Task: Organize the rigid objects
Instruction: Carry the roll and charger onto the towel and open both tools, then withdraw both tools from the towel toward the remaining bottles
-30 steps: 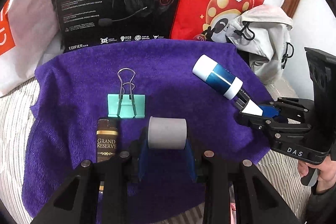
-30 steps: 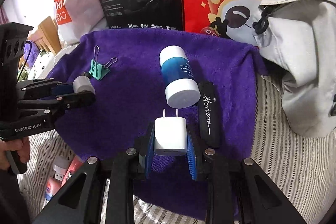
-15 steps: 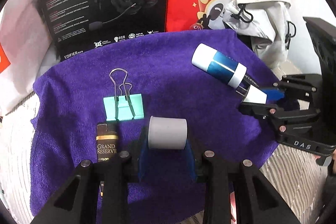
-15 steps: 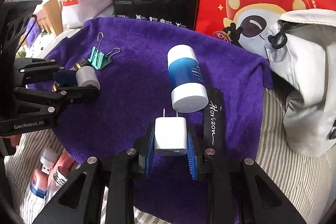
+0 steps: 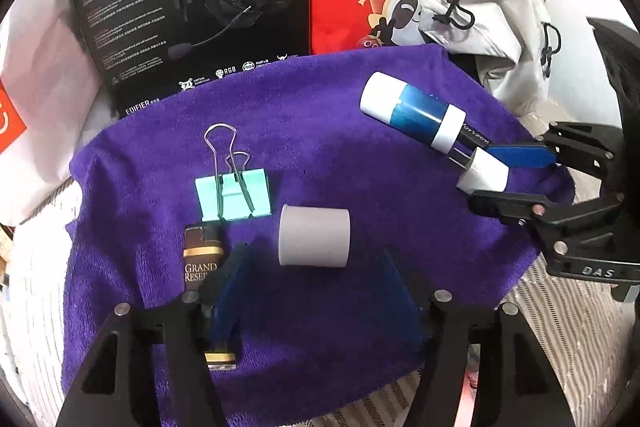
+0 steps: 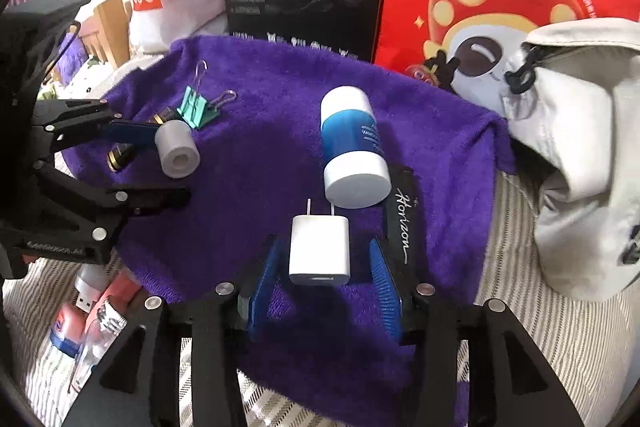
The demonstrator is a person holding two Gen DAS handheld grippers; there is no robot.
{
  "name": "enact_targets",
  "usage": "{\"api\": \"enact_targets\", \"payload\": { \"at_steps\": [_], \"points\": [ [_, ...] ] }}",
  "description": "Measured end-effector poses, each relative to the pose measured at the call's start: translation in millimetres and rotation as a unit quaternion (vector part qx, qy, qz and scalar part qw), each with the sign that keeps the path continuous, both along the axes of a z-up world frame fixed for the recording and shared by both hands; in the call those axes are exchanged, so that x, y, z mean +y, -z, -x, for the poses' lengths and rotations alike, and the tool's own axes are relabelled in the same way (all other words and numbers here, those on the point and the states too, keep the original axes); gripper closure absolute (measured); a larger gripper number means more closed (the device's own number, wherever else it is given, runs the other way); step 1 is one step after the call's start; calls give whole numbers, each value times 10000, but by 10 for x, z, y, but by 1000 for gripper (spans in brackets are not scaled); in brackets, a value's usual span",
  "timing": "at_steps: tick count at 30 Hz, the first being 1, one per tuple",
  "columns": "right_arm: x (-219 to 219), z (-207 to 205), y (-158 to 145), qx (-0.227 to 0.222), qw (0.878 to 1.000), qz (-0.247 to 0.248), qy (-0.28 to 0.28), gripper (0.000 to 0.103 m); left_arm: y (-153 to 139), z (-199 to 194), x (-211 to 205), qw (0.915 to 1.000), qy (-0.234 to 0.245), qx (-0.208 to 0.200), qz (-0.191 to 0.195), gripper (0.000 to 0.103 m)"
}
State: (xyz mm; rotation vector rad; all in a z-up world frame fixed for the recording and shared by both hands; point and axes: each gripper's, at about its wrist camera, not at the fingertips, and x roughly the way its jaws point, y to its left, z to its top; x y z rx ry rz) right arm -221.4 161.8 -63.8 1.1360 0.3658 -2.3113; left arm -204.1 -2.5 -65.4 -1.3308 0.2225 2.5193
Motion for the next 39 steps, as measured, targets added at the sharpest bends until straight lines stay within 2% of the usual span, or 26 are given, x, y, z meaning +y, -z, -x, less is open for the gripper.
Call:
{"api": "enact_targets", "payload": {
  "at_steps": [3, 6, 8, 10, 12, 14, 18, 23, 27, 28, 30, 34, 39],
  "points": [
    [56, -65, -64, -4, 9999, 168, 31, 46, -42, -60, 14, 9999, 11, 97, 100, 39],
    [107, -165, -158, 73, 9996, 242, 81, 40, -115, -154, 43, 9994, 31, 211, 274, 23],
    [141, -227, -215, 104, 9995, 277, 141, 26, -181, -249, 46, 9987, -18, 319, 386, 19],
    [188, -323, -279, 177, 9991, 313, 242, 12, -248, -333, 16, 9984, -123, 404, 363, 8],
    [241, -415, -316, 249, 9986, 324, 339, 7, -310, -438, -45, 9983, -239, 471, 261, 0],
    [295, -514, -326, 241, 9983, 299, 440, 0, -353, -563, -130, 9978, -432, 463, 177, 0],
    [403, -788, -251, 158, 9968, 238, 749, 0, -321, -846, -351, 9951, -909, 391, 11, 0],
    [535, -1133, -17, -19, 9942, 237, 1045, 0, -60, -1191, -619, 9904, -1372, 84, -136, 0],
    [625, -1279, 241, -282, 9912, 158, 1281, 0, 134, -1373, -659, 9886, -1483, -78, -264, 0],
    [635, -1310, 259, -205, 9911, 135, 1311, 0, 156, -1411, -653, 9883, -1505, -41, -261, 0],
    [659, -1362, 246, -74, 9898, 128, 1417, 0, 158, -1460, -631, 9882, -1519, 57, -188, 0],
    [717, -1338, 261, -142, 9857, 167, 1669, 0, 188, -1487, -586, 9874, -1579, 118, -14, 0],
    [677, -1342, 242, -119, 9856, 83, 1682, 0, 195, -1491, -606, 9873, -1586, 116, -13, 0]
  ]
}}
